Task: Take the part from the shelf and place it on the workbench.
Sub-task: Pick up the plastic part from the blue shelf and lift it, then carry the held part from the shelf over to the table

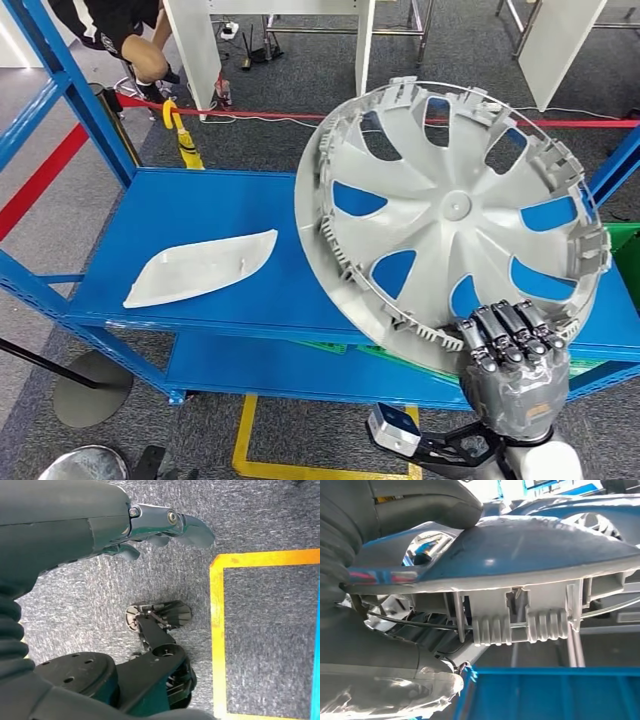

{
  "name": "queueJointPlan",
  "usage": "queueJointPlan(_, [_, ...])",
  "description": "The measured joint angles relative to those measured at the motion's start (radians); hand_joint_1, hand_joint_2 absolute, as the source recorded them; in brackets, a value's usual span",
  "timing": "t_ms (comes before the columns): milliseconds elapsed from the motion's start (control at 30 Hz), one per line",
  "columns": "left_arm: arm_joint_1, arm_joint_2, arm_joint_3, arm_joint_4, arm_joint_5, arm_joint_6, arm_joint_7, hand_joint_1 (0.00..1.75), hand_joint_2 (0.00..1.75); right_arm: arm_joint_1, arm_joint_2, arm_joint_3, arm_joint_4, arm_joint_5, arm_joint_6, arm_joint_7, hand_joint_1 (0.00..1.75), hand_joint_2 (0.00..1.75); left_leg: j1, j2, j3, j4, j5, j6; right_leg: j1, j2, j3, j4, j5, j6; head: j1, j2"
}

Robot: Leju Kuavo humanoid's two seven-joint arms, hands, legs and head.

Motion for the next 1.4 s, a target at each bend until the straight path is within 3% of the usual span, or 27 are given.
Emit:
queueJointPlan(167, [0.001,0.000,0.013,0.000,0.004,0.003,-0.014,0.00,1.75,0.001,-0.023,0.083,0.005,-0.018,0.000,0.164,1.75,1.75,-0.005,0.000,0.000,0.002,-0.002,0.004,-0.005,0.000,0.000,-0.002,0.001,0.003,0.000,0.000])
queueJointPlan(233, [0.003,0.000,0.021,0.000,0.004,0.005,-0.021,0.00,1.75,0.004,-0.035,0.120,0.010,-0.061,0.000,0.175,1.75,1.75,-0.008,0.000,0.000,0.002,-0.004,0.006,-0.008,0.001,0.000,-0.002,0.000,0.006,0.000,0.000])
queueJointPlan(300, [0.005,0.000,0.027,0.000,0.000,0.009,-0.029,0.00,1.75,0.016,-0.033,0.131,0.017,-0.140,0.000,0.079,1.75,1.75,-0.012,0.000,0.000,0.002,-0.005,0.012,-0.013,0.001,0.001,-0.005,0.001,0.011,0.000,0.000])
queueJointPlan(400, [0.009,-0.003,0.029,0.000,-0.011,0.022,-0.040,0.00,1.75,0.051,0.009,0.101,0.031,-0.241,0.000,-0.160,1.75,1.75,-0.007,0.001,0.015,-0.024,0.003,0.026,-0.011,0.000,-0.004,0.006,-0.014,0.021,0.001,0.000])
queueJointPlan(433, [0.010,-0.004,0.030,0.000,-0.014,0.024,-0.042,0.00,1.75,0.059,0.024,0.092,0.035,-0.254,0.000,-0.204,1.75,1.75,-0.004,0.002,0.022,-0.033,0.008,0.031,-0.010,-0.001,-0.020,0.042,-0.035,0.022,0.002,0.000])
queueJointPlan(500, [0.011,-0.005,0.030,0.000,-0.016,0.026,-0.044,0.00,1.75,0.071,0.043,0.075,0.046,-0.276,0.000,-0.250,1.75,1.75,-0.001,0.004,0.028,-0.038,0.010,0.035,-0.010,-0.002,-0.084,0.167,-0.093,0.023,0.005,0.000])
queueJointPlan(533, [0.012,-0.006,0.030,0.000,-0.018,0.028,-0.043,0.00,1.75,0.076,0.049,0.061,0.054,-0.294,0.000,-0.271,1.75,1.75,-0.001,0.004,0.028,-0.037,0.010,0.036,-0.010,-0.002,-0.118,0.226,-0.111,0.024,0.006,0.000])
queueJointPlan(567, [0.014,-0.007,0.030,0.000,-0.021,0.031,-0.042,0.00,1.75,0.082,0.056,0.046,0.061,-0.311,0.000,-0.296,1.75,1.75,0.000,0.004,0.029,-0.037,0.009,0.035,-0.011,-0.002,-0.139,0.257,-0.110,0.025,0.006,0.000])
queueJointPlan(600, [0.016,-0.008,0.031,0.000,-0.025,0.034,-0.038,0.00,1.75,0.087,0.061,0.032,0.068,-0.323,0.000,-0.315,1.75,1.75,0.000,0.003,0.030,-0.036,0.007,0.033,-0.012,-0.003,-0.144,0.251,-0.089,0.027,0.006,0.000])
queueJointPlan(633, [0.017,-0.010,0.031,0.000,-0.029,0.036,-0.035,0.00,1.75,0.092,0.067,0.021,0.074,-0.330,0.000,-0.330,1.75,1.75,0.002,0.002,0.031,-0.034,0.005,0.029,-0.014,-0.003,-0.130,0.210,-0.051,0.029,0.006,0.000])
queueJointPlan(700, [0.018,-0.011,0.031,0.000,-0.034,0.039,-0.029,0.00,1.75,0.097,0.075,0.008,0.082,-0.332,0.000,-0.337,1.75,1.75,0.006,0.001,0.030,-0.025,-0.003,0.016,-0.016,-0.004,-0.074,0.085,0.015,0.033,0.007,0.000])
queueJointPlan(733, [0.018,-0.010,0.031,0.000,-0.035,0.040,-0.028,0.00,1.75,0.099,0.079,0.002,0.085,-0.332,0.000,-0.338,1.75,1.75,0.006,0.000,0.028,-0.019,-0.006,0.009,-0.015,-0.003,-0.053,0.044,0.031,0.031,0.008,0.000])
queueJointPlan(800, [0.018,-0.008,0.032,0.000,-0.037,0.041,-0.028,0.00,1.75,0.102,0.086,-0.009,0.092,-0.332,0.000,-0.340,1.75,1.75,0.003,-0.001,0.023,-0.010,-0.007,-0.002,-0.012,0.003,-0.042,0.028,0.032,0.020,0.008,0.000])
queueJointPlan(900, [0.019,-0.010,0.032,0.000,-0.038,0.042,-0.027,0.00,1.75,0.106,0.095,-0.019,0.099,-0.333,0.000,-0.339,1.75,1.75,0.006,0.001,0.017,0.002,-0.018,-0.014,-0.014,0.005,-0.055,0.030,0.035,-0.003,0.006,0.000])
queueJointPlan(967, [0.018,-0.011,0.032,0.000,-0.039,0.042,-0.027,0.00,1.75,0.108,0.101,-0.027,0.102,-0.333,0.000,-0.338,1.75,1.75,0.007,0.003,-0.007,0.061,-0.073,-0.022,-0.015,0.003,-0.066,0.029,0.043,-0.019,0.004,0.000])
queueJointPlan(1033, [0.016,-0.011,0.032,0.000,-0.049,0.044,-0.026,0.00,1.75,0.111,0.106,-0.034,0.102,-0.327,0.000,-0.338,1.75,1.75,0.007,0.004,-0.055,0.187,-0.151,-0.027,-0.013,0.002,-0.080,0.029,0.054,-0.026,0.002,0.000])
queueJointPlan(1100, [0.013,-0.014,0.031,0.000,-0.067,0.047,-0.020,0.00,1.75,0.119,0.106,-0.039,0.097,-0.315,0.000,-0.340,1.75,1.75,0.006,0.004,-0.080,0.275,-0.185,-0.024,-0.008,0.001,-0.093,0.029,0.064,-0.028,0.001,0.000])
queueJointPlan(1133, [0.011,-0.015,0.030,0.000,-0.076,0.050,-0.017,0.00,1.75,0.123,0.106,-0.041,0.092,-0.310,0.000,-0.340,1.75,1.75,0.005,0.004,-0.068,0.269,-0.173,-0.019,-0.005,0.001,-0.100,0.029,0.070,-0.028,0.001,0.000])
queueJointPlan(1167, [0.009,-0.018,0.029,0.000,-0.085,0.052,-0.013,0.00,1.75,0.129,0.106,-0.044,0.084,-0.307,0.000,-0.340,1.75,1.75,0.003,0.004,-0.038,0.225,-0.146,-0.012,-0.002,0.002,-0.105,0.029,0.075,-0.028,0.001,0.000])
queueJointPlan(1267, [-0.001,-0.023,0.023,0.000,-0.110,0.061,-0.005,0.00,1.75,0.149,0.107,-0.055,0.047,-0.306,0.000,-0.340,1.75,1.75,-0.008,-0.005,0.084,0.030,-0.083,0.014,0.002,0.006,-0.119,0.029,0.092,-0.019,0.002,0.000])
queueJointPlan(1333, [-0.005,-0.029,0.020,0.000,-0.123,0.069,0.000,0.00,1.75,0.166,0.107,-0.061,0.019,-0.314,0.000,-0.340,1.75,1.75,-0.015,-0.008,0.106,-0.021,-0.078,0.019,0.000,0.008,-0.125,0.025,0.108,-0.008,0.002,0.000])
queueJointPlan(1400, [-0.005,-0.037,0.016,0.000,-0.135,0.075,0.005,0.00,1.75,0.186,0.107,-0.067,-0.005,-0.320,0.000,-0.340,1.75,1.75,-0.016,-0.001,0.096,-0.031,-0.062,0.020,-0.003,0.011,-0.132,0.019,0.118,0.005,0.002,0.000])
